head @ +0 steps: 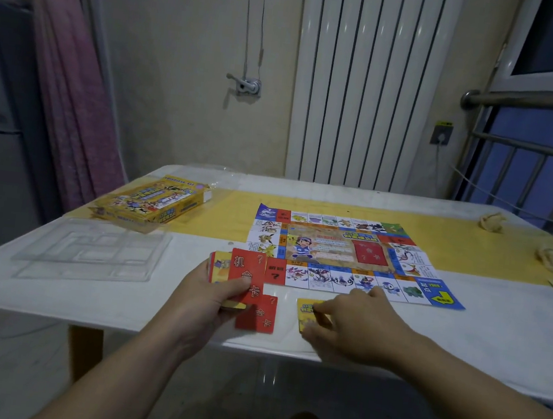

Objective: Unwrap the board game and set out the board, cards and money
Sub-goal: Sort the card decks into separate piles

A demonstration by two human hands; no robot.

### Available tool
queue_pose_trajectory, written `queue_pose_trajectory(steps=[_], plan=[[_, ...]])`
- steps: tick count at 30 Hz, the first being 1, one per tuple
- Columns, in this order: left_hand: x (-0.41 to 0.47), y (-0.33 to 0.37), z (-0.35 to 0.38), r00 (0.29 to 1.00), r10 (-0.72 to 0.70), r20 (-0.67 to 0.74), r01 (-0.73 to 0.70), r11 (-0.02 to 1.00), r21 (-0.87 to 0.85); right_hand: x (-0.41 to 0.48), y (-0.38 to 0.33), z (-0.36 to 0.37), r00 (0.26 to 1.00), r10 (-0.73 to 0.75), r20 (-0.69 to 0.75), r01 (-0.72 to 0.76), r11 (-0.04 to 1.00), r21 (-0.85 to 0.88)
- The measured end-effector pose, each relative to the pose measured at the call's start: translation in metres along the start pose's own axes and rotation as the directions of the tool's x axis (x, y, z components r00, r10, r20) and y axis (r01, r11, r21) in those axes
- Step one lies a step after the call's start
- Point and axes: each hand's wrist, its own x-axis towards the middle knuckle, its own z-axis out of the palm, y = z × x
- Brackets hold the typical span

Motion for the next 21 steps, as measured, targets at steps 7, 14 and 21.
queue_pose_trajectory(steps=[7, 14, 21], plan=[[-0.015, 0.000, 0.004, 0.991, -0.028, 0.129, 0.028, 1.000, 0.003, 0.008, -0.018, -0.025, 0.983, -0.021, -0.185, 0.147, 0.696, 0.703], [-0.014, 0.007, -0.001, 0.993, -0.112, 0.033, 0.117, 0.959, -0.259, 0.036, -0.028, -0.028, 0.988, 0.019, -0.155, 0.118, 0.557, 0.822], [-0.007, 0.009, -0.028, 0.998, -0.064, -0.017, 0.060, 0.983, -0.175, 0.057, -0.037, 0.004, 0.991, 0.012, -0.132, 0.076, 0.768, 0.636]])
